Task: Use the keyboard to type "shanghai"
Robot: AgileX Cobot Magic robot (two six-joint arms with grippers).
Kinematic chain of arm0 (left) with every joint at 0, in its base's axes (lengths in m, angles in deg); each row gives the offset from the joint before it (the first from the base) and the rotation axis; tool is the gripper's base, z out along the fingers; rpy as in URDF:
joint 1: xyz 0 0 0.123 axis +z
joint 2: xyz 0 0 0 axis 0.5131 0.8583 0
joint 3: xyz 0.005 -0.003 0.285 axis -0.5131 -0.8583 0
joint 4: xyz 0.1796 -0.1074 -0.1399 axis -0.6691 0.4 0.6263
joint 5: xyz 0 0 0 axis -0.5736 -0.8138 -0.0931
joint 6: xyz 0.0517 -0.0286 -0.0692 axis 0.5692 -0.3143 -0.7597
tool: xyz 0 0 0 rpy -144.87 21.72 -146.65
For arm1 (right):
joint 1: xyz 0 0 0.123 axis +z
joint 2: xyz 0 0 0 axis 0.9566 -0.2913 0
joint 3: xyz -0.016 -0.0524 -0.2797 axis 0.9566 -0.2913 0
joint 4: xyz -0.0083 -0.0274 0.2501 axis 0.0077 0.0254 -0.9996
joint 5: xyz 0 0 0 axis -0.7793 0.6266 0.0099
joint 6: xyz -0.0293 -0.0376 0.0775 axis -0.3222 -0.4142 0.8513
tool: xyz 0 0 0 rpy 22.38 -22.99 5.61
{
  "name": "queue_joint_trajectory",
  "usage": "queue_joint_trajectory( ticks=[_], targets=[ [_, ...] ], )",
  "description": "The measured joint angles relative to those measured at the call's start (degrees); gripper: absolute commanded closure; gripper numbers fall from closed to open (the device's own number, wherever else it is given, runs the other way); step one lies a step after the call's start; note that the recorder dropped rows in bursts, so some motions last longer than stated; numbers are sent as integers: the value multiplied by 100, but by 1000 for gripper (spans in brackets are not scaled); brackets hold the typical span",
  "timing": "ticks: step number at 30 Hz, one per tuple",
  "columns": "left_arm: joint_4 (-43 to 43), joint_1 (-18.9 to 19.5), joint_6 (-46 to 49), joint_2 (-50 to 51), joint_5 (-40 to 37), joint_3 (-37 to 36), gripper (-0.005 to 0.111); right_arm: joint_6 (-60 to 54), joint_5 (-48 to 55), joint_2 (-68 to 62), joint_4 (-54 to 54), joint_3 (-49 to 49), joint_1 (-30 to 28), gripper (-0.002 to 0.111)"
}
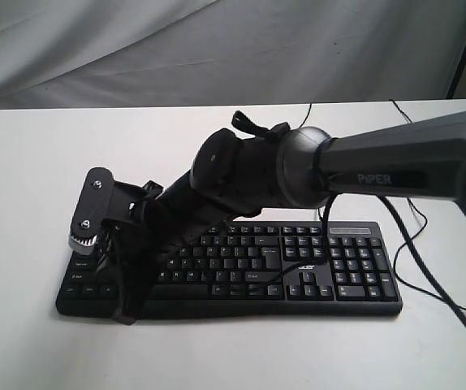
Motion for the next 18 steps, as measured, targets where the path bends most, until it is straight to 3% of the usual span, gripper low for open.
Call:
queue_joint_trajectory(
  ticks=[9,18],
  targets=[
    [0,0,0,0,0,0,106,528,-71,-164,281,582,93,108],
    [0,0,0,0,0,0,106,1785,479,-980,1461,1830,93,108]
  ],
)
